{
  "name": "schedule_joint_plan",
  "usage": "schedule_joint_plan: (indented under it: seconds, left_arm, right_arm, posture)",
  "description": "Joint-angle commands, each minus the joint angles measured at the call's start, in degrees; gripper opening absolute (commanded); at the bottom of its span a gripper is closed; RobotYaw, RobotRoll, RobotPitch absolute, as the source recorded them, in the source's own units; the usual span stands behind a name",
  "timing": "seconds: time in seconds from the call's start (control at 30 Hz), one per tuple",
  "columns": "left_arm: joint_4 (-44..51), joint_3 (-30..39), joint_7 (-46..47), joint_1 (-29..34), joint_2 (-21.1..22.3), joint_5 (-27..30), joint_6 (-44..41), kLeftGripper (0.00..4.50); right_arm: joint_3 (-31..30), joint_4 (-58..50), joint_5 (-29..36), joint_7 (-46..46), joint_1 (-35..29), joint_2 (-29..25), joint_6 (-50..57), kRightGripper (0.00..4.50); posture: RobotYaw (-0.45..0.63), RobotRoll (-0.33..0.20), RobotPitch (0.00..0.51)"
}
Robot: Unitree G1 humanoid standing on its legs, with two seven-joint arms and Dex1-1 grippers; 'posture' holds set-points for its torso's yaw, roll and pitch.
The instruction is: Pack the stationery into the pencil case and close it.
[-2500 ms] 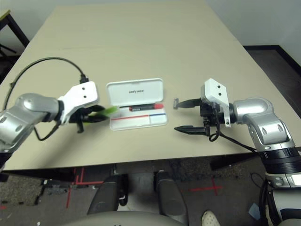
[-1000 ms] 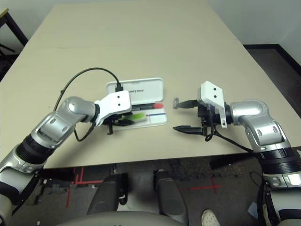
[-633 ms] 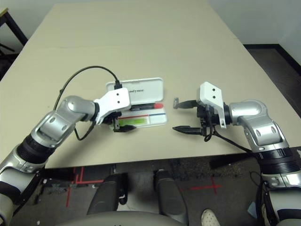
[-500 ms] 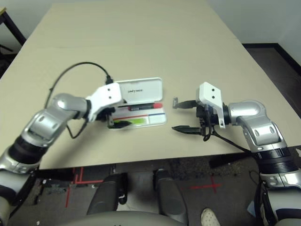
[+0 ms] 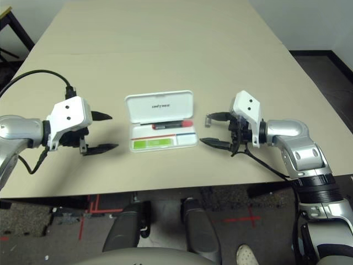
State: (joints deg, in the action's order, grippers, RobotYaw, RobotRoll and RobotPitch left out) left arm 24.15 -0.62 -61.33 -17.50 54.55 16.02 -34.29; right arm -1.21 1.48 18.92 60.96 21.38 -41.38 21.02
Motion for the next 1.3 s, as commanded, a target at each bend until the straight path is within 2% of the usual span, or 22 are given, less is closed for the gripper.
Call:
schedule_joint_plan:
  seconds: [0.03,0.17,0.3,0.47,0.67,0.83,1.3]
  left_arm:
    - [1.37,-0.28,-0.56,0.35,0.61,0.88,0.81,4.47]
    - [1.28,-0.64,-0.64,0.59,0.73,0.77,1.25,4.47]
    - [1.04,-1.15,-0.46,0.85,0.59,0.43,1.82,4.47]
    - [0.91,-1.72,-0.43,0.75,0.56,0.27,2.14,4.47]
    - [0.70,-2.21,-0.52,0.46,0.62,0.08,2.46,4.47]
    - [1.13,-2.21,-0.46,0.67,0.79,0.26,2.30,4.47]
    - [2.17,-2.41,0.13,0.60,0.68,0.41,1.40,4.47]
  right_arm:
    - [1.95,-3.11,1.13,-5.12,0.56,0.82,6.77,4.50]
    - [3.73,-7.36,2.16,-12.42,1.40,1.67,16.83,4.50]
    - [4.94,-11.28,1.25,-22.85,2.86,5.08,26.74,4.50]
    - [6.79,-13.50,-0.80,-37.85,5.48,14.64,36.30,4.50]
    - [6.71,-17.33,-2.02,-48.07,6.36,23.76,43.75,4.50]
    - [7.03,-16.27,-3.83,-52.63,6.05,26.01,45.77,4.50]
    - [4.01,-12.56,-7.13,-54.11,3.67,26.78,44.01,4.50]
  posture:
    - [-0.01,0.000,0.159]
    - [-0.01,0.000,0.159]
    - [-0.01,0.000,0.166]
    - [-0.02,0.000,0.167]
    - [-0.02,0.000,0.168]
    - [-0.01,0.000,0.167]
    - [0.00,0.000,0.165]
